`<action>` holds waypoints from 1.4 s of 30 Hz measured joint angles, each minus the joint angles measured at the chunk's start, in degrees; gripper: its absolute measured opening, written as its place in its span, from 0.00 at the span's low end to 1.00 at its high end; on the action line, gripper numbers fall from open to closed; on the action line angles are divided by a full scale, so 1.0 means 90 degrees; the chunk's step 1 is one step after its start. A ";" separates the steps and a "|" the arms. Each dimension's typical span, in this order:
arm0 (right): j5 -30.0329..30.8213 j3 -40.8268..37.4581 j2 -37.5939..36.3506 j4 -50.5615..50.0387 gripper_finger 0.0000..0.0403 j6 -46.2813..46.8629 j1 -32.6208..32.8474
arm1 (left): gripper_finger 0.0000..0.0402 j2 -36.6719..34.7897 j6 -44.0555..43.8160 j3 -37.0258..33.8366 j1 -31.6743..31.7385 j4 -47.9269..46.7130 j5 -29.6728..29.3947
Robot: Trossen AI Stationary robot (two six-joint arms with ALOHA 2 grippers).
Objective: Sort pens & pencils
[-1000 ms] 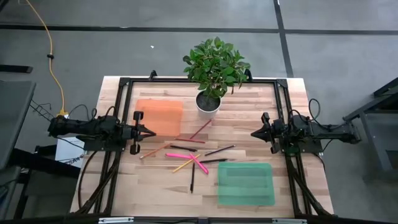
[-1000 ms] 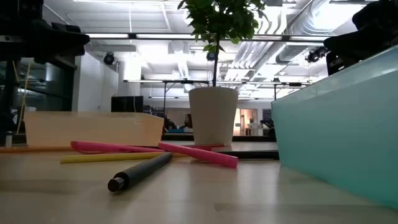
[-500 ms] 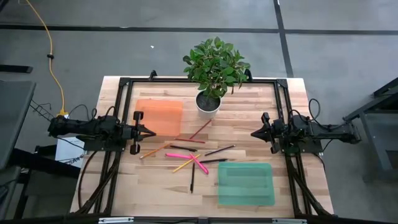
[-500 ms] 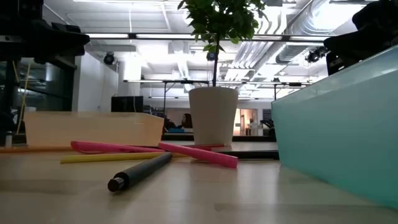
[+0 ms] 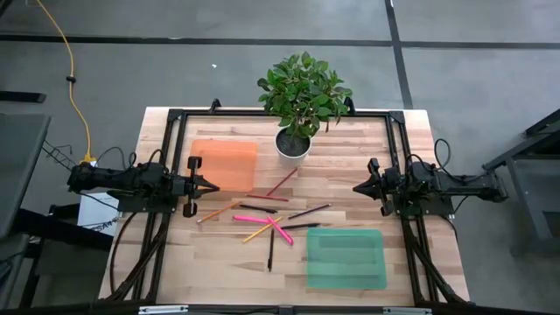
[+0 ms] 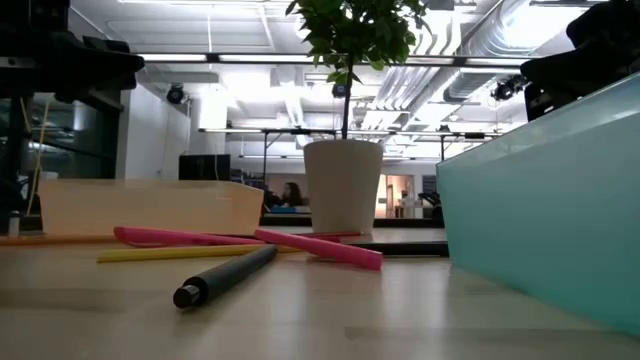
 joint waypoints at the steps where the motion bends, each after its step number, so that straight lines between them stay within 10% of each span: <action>1: 0.0000 0.0001 0.0000 -0.0002 0.00 0.0000 0.0001 | 0.01 0.0000 0.0001 0.0000 0.0000 0.0001 0.0000; 32: 0.1117 0.0000 0.0000 0.0015 0.00 -0.0464 -0.0010 | 0.01 0.0001 -0.0129 0.0000 0.0000 0.0112 0.0002; 42: 0.1148 0.0000 0.0000 0.2070 0.00 0.1760 -0.0010 | 0.01 -0.0001 -0.1277 0.0000 0.0000 0.2057 0.0002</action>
